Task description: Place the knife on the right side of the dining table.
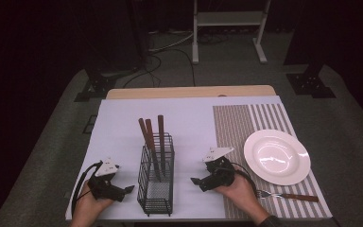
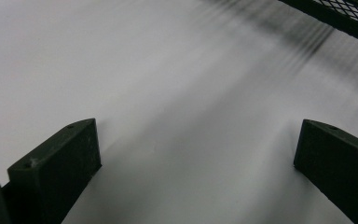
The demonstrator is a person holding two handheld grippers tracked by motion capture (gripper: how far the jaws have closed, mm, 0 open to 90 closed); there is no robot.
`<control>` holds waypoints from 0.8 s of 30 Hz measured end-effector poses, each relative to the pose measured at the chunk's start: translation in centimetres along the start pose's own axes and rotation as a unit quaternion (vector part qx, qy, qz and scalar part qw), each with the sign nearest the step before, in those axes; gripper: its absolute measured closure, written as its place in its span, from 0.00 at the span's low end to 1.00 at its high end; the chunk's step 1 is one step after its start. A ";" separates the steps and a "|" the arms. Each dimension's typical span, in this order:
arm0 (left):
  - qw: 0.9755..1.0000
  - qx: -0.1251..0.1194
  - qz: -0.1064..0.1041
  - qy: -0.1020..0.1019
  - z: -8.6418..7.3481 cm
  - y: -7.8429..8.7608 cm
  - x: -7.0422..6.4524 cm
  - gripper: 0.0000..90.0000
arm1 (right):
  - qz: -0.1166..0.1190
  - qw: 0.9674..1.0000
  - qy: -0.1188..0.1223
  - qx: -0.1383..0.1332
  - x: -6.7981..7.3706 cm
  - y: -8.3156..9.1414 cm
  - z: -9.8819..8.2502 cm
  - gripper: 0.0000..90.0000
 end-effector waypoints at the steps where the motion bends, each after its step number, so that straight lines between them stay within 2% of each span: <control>1: 1.000 0.000 0.000 0.000 0.0 0.0 0.0 0.00 | 0.005 1.000 -0.005 -0.001 -0.1 0.1 0.2 0.18; 5: 1.000 0.000 0.000 0.000 0.0 0.0 0.0 0.00 | 0.013 1.000 -0.013 -0.010 -0.4 0.4 0.9 0.20; 12: 1.000 0.000 0.000 0.002 0.0 0.0 0.0 0.00 | 0.014 1.000 -0.005 -0.026 -0.5 0.9 2.4 0.20; 24: 1.000 -0.001 0.000 0.003 0.0 0.0 0.0 0.00 | 0.025 0.998 -0.013 -0.063 -1.1 1.5 5.4 0.23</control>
Point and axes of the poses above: each handheld gripper's, and its own axes: y roughly backward along the jaws, z roughly out of its top, x roughly to its left, the point moved 2 cm from there along -y, roughly forward along the jaws, and after that the axes turned 12 degrees about -x, right-handed, at the moved point
